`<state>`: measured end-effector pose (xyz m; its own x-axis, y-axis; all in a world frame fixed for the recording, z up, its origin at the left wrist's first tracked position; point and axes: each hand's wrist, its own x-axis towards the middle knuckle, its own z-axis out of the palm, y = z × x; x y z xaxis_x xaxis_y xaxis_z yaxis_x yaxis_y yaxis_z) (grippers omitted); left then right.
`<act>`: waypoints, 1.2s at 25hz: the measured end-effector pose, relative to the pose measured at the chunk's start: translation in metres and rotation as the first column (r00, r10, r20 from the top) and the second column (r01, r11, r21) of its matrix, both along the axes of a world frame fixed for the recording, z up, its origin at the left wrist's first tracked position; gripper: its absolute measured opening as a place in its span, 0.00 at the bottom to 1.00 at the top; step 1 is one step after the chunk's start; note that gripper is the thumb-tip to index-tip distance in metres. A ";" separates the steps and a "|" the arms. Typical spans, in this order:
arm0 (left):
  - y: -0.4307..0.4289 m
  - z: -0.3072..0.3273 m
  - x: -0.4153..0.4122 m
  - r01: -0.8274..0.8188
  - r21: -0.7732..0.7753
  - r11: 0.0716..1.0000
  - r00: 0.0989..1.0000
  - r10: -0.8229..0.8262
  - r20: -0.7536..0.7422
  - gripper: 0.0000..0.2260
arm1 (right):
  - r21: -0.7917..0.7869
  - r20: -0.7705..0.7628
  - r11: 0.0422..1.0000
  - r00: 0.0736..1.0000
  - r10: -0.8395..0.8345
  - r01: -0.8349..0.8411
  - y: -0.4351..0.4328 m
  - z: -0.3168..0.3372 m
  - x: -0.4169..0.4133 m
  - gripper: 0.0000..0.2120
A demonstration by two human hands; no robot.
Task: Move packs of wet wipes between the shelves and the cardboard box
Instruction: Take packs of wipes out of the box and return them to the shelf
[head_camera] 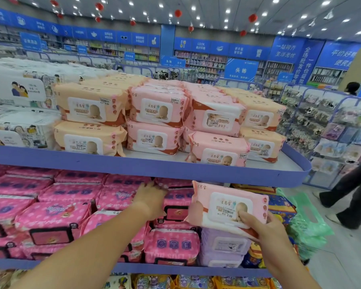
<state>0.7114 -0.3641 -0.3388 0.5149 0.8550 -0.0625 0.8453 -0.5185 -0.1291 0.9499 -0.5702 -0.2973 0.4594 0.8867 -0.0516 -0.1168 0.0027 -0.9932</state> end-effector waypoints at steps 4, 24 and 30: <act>-0.039 0.023 0.008 0.105 -0.336 0.936 0.715 0.164 0.679 0.23 | -0.008 -0.009 1.000 1.000 0.001 -0.001 0.006 -0.002 -0.010 0.42; -0.012 0.239 0.003 0.366 -0.146 0.919 0.238 0.059 0.969 0.21 | 0.265 0.413 0.963 0.908 -0.065 -0.052 0.083 0.192 -0.019 0.17; 0.016 0.228 -0.081 0.088 -0.114 0.990 0.656 0.029 0.754 0.41 | 0.096 0.600 0.972 0.792 0.116 -0.214 0.144 0.167 -0.081 0.42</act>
<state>0.6305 -0.3482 -0.1112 0.4599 0.8520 0.2501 0.6056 -0.5070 0.6134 0.8686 -0.4263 -0.1304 0.2033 0.9256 0.3193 0.4748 0.1920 -0.8589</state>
